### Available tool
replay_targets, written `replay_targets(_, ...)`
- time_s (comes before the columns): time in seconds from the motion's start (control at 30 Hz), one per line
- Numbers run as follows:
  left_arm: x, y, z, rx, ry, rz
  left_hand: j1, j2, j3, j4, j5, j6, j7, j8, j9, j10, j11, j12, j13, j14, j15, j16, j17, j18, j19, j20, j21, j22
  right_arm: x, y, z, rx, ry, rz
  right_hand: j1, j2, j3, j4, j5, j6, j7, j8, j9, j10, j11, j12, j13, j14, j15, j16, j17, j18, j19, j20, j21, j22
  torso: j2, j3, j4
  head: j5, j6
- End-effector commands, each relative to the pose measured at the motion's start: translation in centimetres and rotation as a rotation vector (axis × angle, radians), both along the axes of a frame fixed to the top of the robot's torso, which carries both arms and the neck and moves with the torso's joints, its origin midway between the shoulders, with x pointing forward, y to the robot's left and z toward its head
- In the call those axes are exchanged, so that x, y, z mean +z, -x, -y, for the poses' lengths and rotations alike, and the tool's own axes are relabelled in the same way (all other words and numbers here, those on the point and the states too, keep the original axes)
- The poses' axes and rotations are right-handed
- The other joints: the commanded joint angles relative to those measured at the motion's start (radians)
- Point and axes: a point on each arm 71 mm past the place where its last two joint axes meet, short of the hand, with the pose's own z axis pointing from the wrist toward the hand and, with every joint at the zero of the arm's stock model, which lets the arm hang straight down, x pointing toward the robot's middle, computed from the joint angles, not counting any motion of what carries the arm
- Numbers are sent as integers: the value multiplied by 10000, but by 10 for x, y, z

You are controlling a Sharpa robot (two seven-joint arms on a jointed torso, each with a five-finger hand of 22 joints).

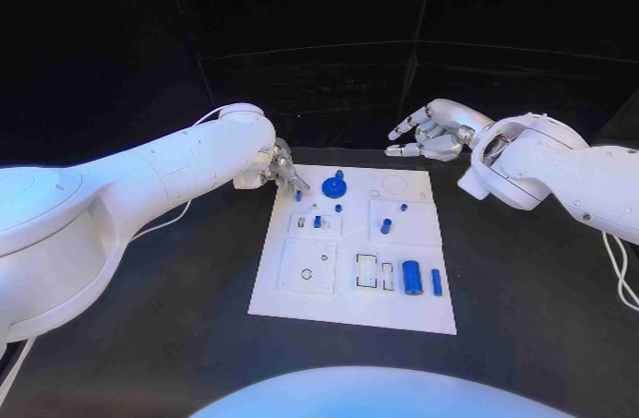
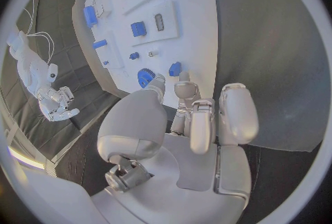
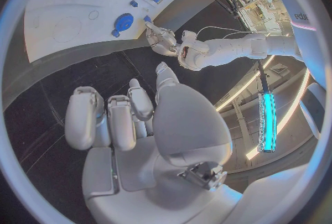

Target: Assemble the parts on the task board

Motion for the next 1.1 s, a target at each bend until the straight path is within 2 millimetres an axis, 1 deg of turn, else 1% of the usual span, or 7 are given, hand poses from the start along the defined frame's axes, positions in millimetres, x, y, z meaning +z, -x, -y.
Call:
replay_targets(0.03, 1, -1, 2, -176, 42, 103, 135, 33, -49, -37, -27, 83, 25, -57, -22, -66, -26, 1, -14, 1074, 74, 31, 2634, -36, -1, 103, -11, 6, 1, 0, -1, 109, 5, 27, 79, 28, -57, -4, 40, -71, -10, 25, -10, -55, 15, -2, -7, 558, -48, -36, 566, 20, -58, -21, -33, -15, 6, 4, 12, -17, 15)
replay_targets(0.43, -2, 1, 4, -280, -38, -136, 292, 87, -108, -119, -27, 115, 28, -79, -65, -72, -24, 7, -23, 1074, 78, 31, 2634, -35, -6, 108, -16, 8, 1, 0, -3, 137, 7, 14, 79, 28, -57, -4, 40, -71, -10, 25, -10, -55, 15, -2, -7, 558, -48, -36, 566, 20, -58, -21, -33, -15, 4, -1, 3, -14, -19)
replay_targets(0.57, -3, 1, 3, -263, -76, -187, 331, 100, -123, -142, -27, 124, 28, -84, -76, -72, -23, 9, -24, 1074, 78, 31, 2634, -36, -4, 109, -12, 16, 1, 0, -3, 137, 8, 11, 79, 28, -57, -4, 40, -71, -10, 25, -10, -55, 15, -2, -7, 558, -48, -36, 566, 20, -58, -21, -33, -15, -3, 8, -2, -4, -33)
replay_targets(0.7, -3, 2, 3, -305, -78, -239, 375, 117, -138, -168, -27, 134, 29, -89, -88, -71, -22, 13, -22, 1074, 79, 31, 2634, -34, -8, 110, -19, 7, 1, 0, -3, 135, 10, 8, 95, 41, -65, -3, 55, -73, -10, 27, -10, -52, 15, 3, -3, 557, -48, -39, 564, 20, -57, -22, -32, -13, 2, 6, 10, -37, -28)
replay_targets(0.77, -3, 2, 3, -334, -75, -263, 405, 131, -145, -185, -27, 141, 29, -93, -96, -70, -22, 16, -21, 1074, 79, 31, 2634, -34, -8, 110, -18, 11, 1, 0, -3, 135, 11, 6, 95, 41, -65, -3, 55, -73, -10, 27, -10, -52, 15, 3, -3, 557, -48, -39, 564, 20, -57, -22, -32, -13, 6, 2, 15, -29, -26)
replay_targets(0.9, -3, 2, 5, -387, -63, -293, 436, 145, -153, -204, -27, 148, 29, -96, -103, -70, -23, 18, -22, 1074, 79, 31, 2634, -35, -7, 111, -16, 16, 1, 0, -3, 142, 10, 5, 95, 41, -65, -3, 55, -73, -10, 27, -10, -52, 15, 3, -3, 557, -48, -39, 564, 20, -57, -22, -32, -13, 4, 7, 22, -12, -46)
replay_targets(1.1, -3, 3, 6, -425, -51, -306, 483, 173, -163, -231, -27, 162, 28, -99, -115, -66, -23, 25, -18, 1074, 79, 31, 2634, -35, -7, 111, -15, 22, 1, 0, -3, 149, 11, 0, 101, 52, -67, 0, 61, -72, -11, 28, -9, -53, 14, 2, -4, 558, -48, -39, 565, 20, -57, -22, -33, -14, -7, 4, 6, -14, -49)
